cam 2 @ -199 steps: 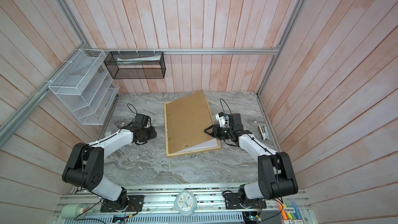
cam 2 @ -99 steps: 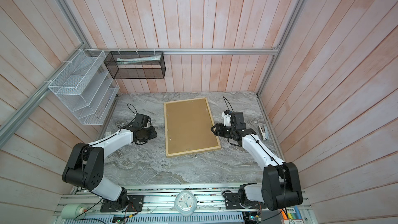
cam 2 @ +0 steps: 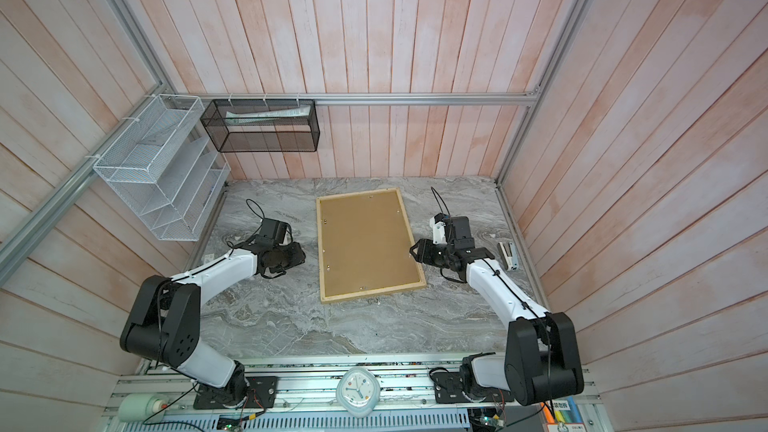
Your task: Put the photo into the frame
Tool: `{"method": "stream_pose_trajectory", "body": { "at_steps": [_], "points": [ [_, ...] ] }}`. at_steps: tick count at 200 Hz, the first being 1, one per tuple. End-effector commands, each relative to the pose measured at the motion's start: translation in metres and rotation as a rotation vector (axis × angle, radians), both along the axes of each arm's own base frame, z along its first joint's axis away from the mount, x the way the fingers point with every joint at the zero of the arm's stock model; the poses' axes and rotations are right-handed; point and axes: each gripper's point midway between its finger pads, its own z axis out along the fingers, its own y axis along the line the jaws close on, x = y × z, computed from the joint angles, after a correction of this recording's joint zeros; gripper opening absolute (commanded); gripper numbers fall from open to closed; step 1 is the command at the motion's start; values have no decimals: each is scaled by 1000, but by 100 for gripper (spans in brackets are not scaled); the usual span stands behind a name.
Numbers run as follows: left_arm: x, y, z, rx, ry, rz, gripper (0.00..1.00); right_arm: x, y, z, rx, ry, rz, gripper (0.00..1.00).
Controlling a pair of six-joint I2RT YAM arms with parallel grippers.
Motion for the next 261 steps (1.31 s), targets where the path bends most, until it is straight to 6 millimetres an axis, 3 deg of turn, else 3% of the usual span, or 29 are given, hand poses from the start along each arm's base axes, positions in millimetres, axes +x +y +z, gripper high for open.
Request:
{"method": "stream_pose_trajectory", "body": {
  "at_steps": [1,73,122,213,261],
  "points": [
    [18,-10,8,-14,-32,-1,54,6,1,-1,5,5,3,50],
    [49,-44,-2,25,-22,-80,53,1,8,-16,30,51,29,41],
    [61,-62,-19,38,2,-129,49,-5,10,-30,33,94,38,37],
    [55,-67,-35,89,37,-166,30,-4,17,-34,45,113,58,36],
    [44,-89,-34,91,18,-274,22,-4,25,-33,60,112,70,35]
  ]
}}
